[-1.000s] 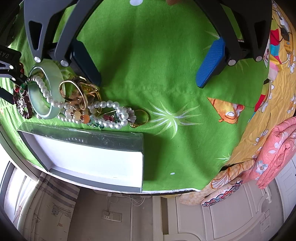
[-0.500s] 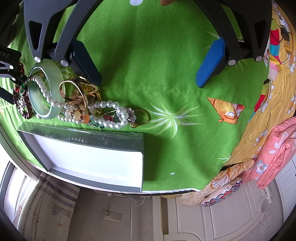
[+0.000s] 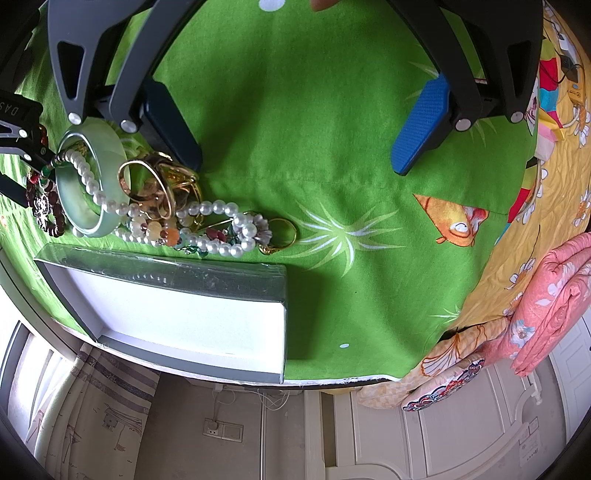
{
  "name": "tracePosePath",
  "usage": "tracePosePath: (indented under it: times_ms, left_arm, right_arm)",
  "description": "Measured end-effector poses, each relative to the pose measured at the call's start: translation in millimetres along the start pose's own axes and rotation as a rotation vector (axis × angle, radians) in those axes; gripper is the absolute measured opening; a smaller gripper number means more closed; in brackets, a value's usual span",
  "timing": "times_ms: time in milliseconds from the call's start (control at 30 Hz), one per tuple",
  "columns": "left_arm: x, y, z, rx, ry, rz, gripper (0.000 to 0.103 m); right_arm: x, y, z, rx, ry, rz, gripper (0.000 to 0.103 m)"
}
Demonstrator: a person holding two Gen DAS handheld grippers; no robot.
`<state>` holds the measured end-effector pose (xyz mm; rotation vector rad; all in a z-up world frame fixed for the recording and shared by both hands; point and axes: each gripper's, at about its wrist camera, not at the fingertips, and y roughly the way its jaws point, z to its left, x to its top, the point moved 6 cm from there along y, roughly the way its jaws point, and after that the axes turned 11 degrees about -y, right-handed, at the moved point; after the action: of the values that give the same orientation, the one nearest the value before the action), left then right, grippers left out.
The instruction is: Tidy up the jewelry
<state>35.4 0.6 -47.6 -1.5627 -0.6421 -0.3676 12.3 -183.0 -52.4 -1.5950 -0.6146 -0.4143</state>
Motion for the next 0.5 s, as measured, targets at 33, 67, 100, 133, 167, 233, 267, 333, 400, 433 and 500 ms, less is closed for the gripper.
tracePosePath:
  times_ms: [33,67,100,133,167,233,267,333,400,433,500]
  left_arm:
    - [0.0,0.0,0.1,0.0,0.0,0.0,0.101]
    - [0.0,0.0,0.0,0.0,0.0,0.0,0.101]
    - [0.0,0.0,0.0,0.0,0.0,0.0,0.101]
    - [0.0,-0.1,0.1,0.0,0.0,0.0,0.101]
    - [0.0,0.0,0.0,0.0,0.0,0.0,0.101]
    - [0.0,-0.1,0.1,0.0,0.0,0.0,0.101]
    - [0.0,0.0,0.0,0.0,0.0,0.0,0.101]
    - [-0.1,-0.1,0.1,0.0,0.0,0.0,0.101]
    - [0.0,0.0,0.0,0.0,0.0,0.0,0.101]
    - [-0.1,-0.2,0.2,0.0,0.0,0.0,0.101]
    - [0.0,0.0,0.0,0.0,0.0,0.0,0.101]
  right_arm:
    - [0.2,-0.6,-1.2,0.0,-0.001,0.0,0.099]
    - [0.1,-0.6,-1.2,0.0,0.0,0.0,0.099]
    - [0.1,-0.5,-1.0,0.001,0.0,0.0,0.099]
    - [-0.1,-0.4,-1.1,0.001,0.0,0.0,0.099]
    - [0.1,-0.5,-0.6,0.0,0.0,-0.001,0.099]
    - [0.0,-0.4,-0.4,0.0,0.0,0.0,0.099]
    - [0.0,-0.4,-0.3,0.0,0.0,0.0,0.099]
    - [-0.3,-0.3,-0.1,0.0,0.0,-0.001,0.099]
    - [-0.1,-0.2,0.1,0.0,0.0,0.0,0.099]
    - [-0.4,-0.2,-0.2,0.0,0.0,0.0,0.099]
    - [-0.3,-0.2,-0.2,0.0,0.0,0.0,0.099]
